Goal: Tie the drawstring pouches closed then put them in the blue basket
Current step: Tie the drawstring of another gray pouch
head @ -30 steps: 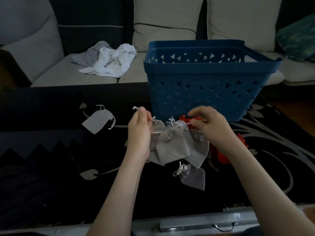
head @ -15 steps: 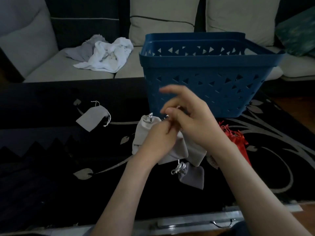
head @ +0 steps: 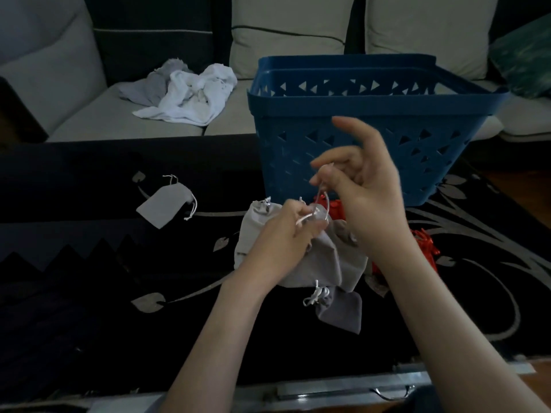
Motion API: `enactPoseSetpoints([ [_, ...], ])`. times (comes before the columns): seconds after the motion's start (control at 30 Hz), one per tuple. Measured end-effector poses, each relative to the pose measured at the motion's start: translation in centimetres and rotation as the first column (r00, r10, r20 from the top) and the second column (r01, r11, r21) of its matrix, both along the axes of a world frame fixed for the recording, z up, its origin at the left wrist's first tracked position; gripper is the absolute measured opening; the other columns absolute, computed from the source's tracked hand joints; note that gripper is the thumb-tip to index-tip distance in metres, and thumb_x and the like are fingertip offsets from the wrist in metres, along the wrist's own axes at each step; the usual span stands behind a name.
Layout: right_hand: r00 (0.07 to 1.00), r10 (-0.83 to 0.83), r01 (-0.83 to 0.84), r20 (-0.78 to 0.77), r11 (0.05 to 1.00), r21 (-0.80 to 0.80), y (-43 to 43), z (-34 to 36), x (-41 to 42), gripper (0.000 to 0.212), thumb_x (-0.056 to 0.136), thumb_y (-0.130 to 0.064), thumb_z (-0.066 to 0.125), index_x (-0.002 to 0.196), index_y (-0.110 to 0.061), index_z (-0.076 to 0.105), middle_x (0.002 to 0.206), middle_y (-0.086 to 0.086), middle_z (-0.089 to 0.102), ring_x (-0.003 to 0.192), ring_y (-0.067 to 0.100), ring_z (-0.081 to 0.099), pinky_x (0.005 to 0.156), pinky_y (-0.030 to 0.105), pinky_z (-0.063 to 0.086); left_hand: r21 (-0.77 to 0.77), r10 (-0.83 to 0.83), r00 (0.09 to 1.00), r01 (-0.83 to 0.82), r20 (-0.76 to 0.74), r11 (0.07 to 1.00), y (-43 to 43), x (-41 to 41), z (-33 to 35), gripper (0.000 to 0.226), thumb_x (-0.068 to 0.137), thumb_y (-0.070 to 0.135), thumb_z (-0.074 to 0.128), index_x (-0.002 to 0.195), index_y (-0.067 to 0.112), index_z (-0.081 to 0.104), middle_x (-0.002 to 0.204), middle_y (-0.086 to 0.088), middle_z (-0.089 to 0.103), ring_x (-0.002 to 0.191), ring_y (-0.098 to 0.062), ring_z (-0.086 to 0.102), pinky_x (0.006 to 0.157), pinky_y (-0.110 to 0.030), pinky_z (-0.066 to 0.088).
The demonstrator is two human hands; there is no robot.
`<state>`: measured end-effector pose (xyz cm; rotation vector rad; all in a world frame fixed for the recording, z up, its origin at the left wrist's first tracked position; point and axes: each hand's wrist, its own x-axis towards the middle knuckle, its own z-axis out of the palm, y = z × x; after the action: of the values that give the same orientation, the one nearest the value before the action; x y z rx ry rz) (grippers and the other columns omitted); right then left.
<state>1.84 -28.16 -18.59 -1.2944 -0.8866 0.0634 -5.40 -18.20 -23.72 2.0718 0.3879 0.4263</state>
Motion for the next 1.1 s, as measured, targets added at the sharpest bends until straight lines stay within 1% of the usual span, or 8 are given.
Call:
enactPoseSetpoints([
  [0.3, 0.964, -0.232, 0.245, -0.128, 0.965, 0.097, -2.6, -0.4, 2.7, 0.057, 0.091, 0.01, 0.05, 0.139, -0.014, 0.031, 0.088, 0.004, 0.06, 0.071, 0.014, 0.063, 0.071, 0.021, 0.05, 0.211, 0.008, 1.0, -0.005, -0.011, 0.977, 0.6, -0.4, -0.6, 0.023, 0.1, 0.022, 0.043, 0.098, 0.01, 0.063, 0.088, -0.005, 0.065, 0.082, -0.01, 0.057, 0.078, -0.025, 0.042],
  [0.4, 0.983, -0.171, 0.174, -0.063, 0.984, 0.04, -2.9, 0.2, 2.5, 0.057, 0.091, 0.009, 0.05, 0.138, -0.017, 0.032, 0.091, 0.006, 0.061, 0.072, 0.015, 0.065, 0.071, 0.021, 0.051, 0.063, 0.089, 0.991, -0.095, 0.104, 0.993, 0.6, -0.3, -0.3, 0.023, 0.1, 0.02, 0.044, 0.092, 0.014, 0.064, 0.081, 0.01, 0.063, 0.074, 0.008, 0.054, 0.075, -0.014, 0.042],
  [0.5, 0.996, -0.055, 0.055, -0.069, 0.998, 0.001, -3.0, 0.8, 1.8, 0.056, 0.089, 0.009, 0.053, 0.136, -0.017, 0.037, 0.091, 0.005, 0.063, 0.074, 0.017, 0.068, 0.07, 0.021, 0.052, -0.142, 0.155, 0.97, -0.13, 0.187, 0.981, 0.2, -0.1, 0.3, 0.025, 0.101, 0.019, 0.042, 0.095, 0.016, 0.066, 0.08, 0.014, 0.065, 0.076, 0.007, 0.058, 0.072, -0.011, 0.043],
  [0.63, 0.99, 0.104, -0.11, -0.096, 0.992, -0.055, -1.9, 1.0, 0.2, 0.049, 0.086, 0.009, 0.057, 0.127, -0.017, 0.048, 0.087, 0.007, 0.066, 0.08, 0.02, 0.071, 0.072, 0.028, 0.056, -0.259, -0.032, 0.979, 0.085, 0.202, 0.962, -1.7, -0.1, 0.9, 0.026, 0.098, 0.024, 0.046, 0.083, 0.03, 0.066, 0.067, 0.017, 0.061, 0.066, 0.001, 0.052, 0.068, -0.018, 0.04],
  [0.73, 0.981, 0.159, -0.17, -0.109, 0.981, -0.097, -1.1, 1.0, -0.6, 0.045, 0.086, 0.01, 0.058, 0.121, -0.018, 0.051, 0.089, 0.01, 0.066, 0.082, 0.017, 0.072, 0.076, 0.028, 0.055, -0.206, -0.102, 0.98, 0.136, 0.169, 0.969, -2.5, -0.1, 0.7, 0.024, 0.086, 0.038, 0.048, 0.068, 0.035, 0.064, 0.063, 0.017, 0.06, 0.068, 0.002, 0.053, 0.068, -0.025, 0.04],
  [0.83, 0.994, 0.098, -0.102, -0.04, 0.986, -0.134, -1.1, 0.7, -0.7, 0.044, 0.09, 0.0, 0.057, 0.126, -0.023, 0.048, 0.1, 0.003, 0.068, 0.095, 0.008, 0.068, 0.083, 0.021, 0.052, -0.192, -0.013, 0.978, 0.054, 0.209, 0.98, -1.9, -0.1, 0.4, 0.039, 0.087, 0.05, 0.048, 0.066, 0.019, 0.06, 0.064, 0.004, 0.063, 0.069, -0.007, 0.059, 0.07, -0.034, 0.047],
  [0.97, 0.997, -0.065, 0.054, -0.036, 0.963, -0.262, -1.1, -0.5, -0.1, 0.03, 0.096, -0.019, 0.052, 0.125, -0.027, 0.054, 0.107, -0.005, 0.066, 0.103, 0.004, 0.061, 0.093, 0.027, 0.049, -0.197, 0.165, 0.948, -0.113, 0.274, 0.974, -1.0, -0.4, 1.3, 0.048, 0.102, 0.025, 0.039, 0.057, 0.011, 0.049, 0.044, 0.012, 0.049, 0.046, 0.002, 0.045, 0.055, -0.012, 0.036],
  [1.1, 1.0, -0.016, 0.013, -0.001, 0.874, -0.485, -0.3, -1.6, -0.1, 0.022, 0.093, -0.016, 0.057, 0.112, -0.023, 0.066, 0.095, -0.003, 0.07, 0.094, 0.008, 0.064, 0.092, 0.033, 0.049, -0.319, 0.217, 0.942, -0.13, 0.255, 0.939, -0.5, -0.6, 1.7, 0.05, 0.103, 0.024, 0.033, 0.059, 0.005, 0.049, 0.036, 0.01, 0.04, 0.04, -0.001, 0.04, 0.047, -0.01, 0.033],
])
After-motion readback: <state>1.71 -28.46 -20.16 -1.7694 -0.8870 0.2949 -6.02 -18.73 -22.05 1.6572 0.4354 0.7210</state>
